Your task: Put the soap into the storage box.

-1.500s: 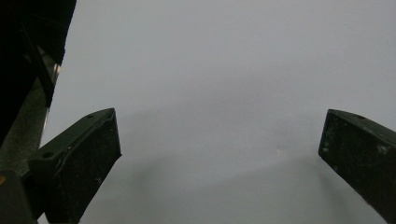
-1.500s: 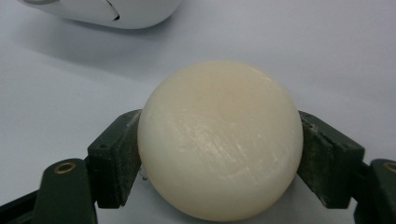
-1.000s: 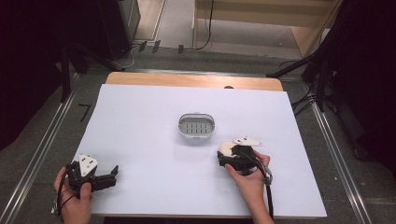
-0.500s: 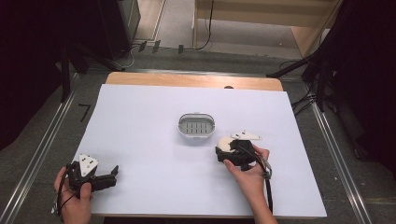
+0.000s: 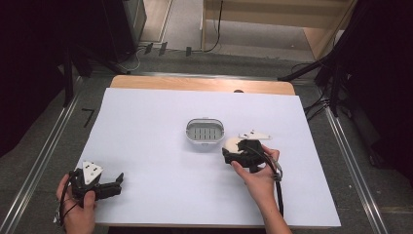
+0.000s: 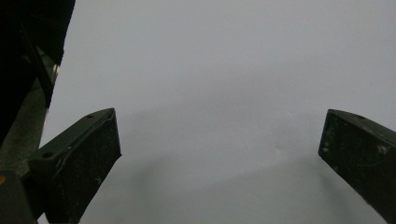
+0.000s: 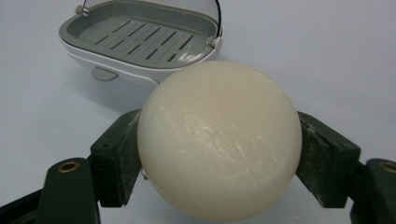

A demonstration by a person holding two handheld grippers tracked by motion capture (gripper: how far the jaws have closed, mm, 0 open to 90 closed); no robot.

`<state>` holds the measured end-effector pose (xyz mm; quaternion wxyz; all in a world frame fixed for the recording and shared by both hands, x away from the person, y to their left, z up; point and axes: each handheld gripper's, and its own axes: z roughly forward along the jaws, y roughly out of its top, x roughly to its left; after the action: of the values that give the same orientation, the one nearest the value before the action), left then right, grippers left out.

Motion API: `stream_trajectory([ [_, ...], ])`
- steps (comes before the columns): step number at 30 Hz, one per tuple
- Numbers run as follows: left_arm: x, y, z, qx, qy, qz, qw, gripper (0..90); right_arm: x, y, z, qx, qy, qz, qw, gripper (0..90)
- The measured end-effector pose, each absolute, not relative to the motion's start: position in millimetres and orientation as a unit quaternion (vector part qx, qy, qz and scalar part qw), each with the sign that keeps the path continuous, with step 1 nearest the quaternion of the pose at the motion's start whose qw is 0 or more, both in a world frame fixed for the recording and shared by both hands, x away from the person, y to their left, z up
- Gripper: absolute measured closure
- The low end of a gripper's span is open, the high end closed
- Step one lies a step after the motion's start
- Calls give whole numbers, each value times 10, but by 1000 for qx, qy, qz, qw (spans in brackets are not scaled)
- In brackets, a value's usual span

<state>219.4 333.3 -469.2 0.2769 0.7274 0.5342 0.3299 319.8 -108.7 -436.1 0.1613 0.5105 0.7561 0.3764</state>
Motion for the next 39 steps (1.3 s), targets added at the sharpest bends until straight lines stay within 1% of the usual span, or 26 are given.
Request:
stream_trajectory([
  [17,2173,3355,-4680,719,538,333,289,0,3297,-936,-4205,500,756,392,158,249],
  [22,2145,3420,-4650,698,551,332,316,0,3339,-885,-4194,499,756,393,156,249],
  [28,2163,3463,-4621,673,572,332,332,0,3382,-825,-4176,494,758,396,154,249],
  [29,2170,3463,-4618,665,572,336,341,0,3387,-814,-4170,494,758,397,153,249],
  [31,2167,3482,-4603,647,563,344,381,0,3398,-788,-4157,492,758,400,153,249],
  [34,2148,3504,-4604,633,550,346,421,0,3415,-751,-4145,492,758,401,151,249],
  [39,2144,3515,-4614,626,557,347,421,0,3446,-695,-4133,488,760,402,149,249],
])
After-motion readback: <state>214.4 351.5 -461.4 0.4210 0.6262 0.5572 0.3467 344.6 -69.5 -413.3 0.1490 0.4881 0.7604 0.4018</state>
